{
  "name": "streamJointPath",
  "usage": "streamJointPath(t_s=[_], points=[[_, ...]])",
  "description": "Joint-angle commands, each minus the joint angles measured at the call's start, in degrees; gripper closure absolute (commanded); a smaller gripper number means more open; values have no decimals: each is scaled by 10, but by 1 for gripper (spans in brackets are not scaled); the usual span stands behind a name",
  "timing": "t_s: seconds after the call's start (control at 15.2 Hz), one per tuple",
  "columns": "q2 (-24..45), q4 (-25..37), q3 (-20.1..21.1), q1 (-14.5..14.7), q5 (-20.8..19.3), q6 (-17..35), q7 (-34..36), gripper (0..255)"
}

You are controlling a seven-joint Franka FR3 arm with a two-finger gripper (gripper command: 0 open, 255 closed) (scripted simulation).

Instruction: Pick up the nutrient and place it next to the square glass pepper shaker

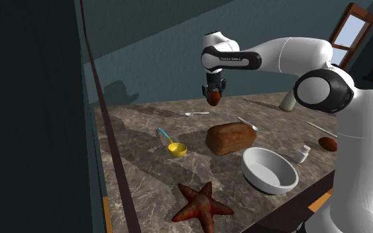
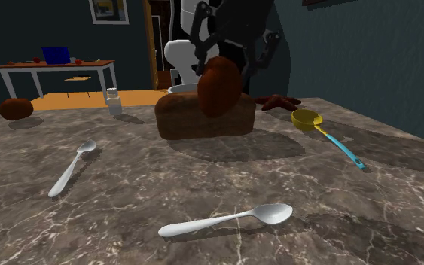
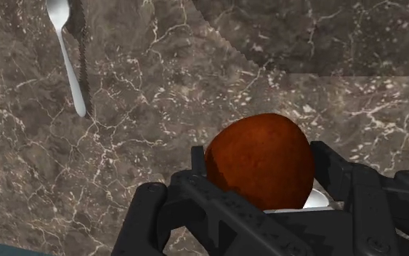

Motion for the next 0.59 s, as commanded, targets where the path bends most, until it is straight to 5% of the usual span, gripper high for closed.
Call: streamJointPath(t_s=[0.0, 0.53], points=[[3, 21, 0, 1, 0, -18, -4, 255], [-141, -192, -17, -45, -1, 68, -41, 255]])
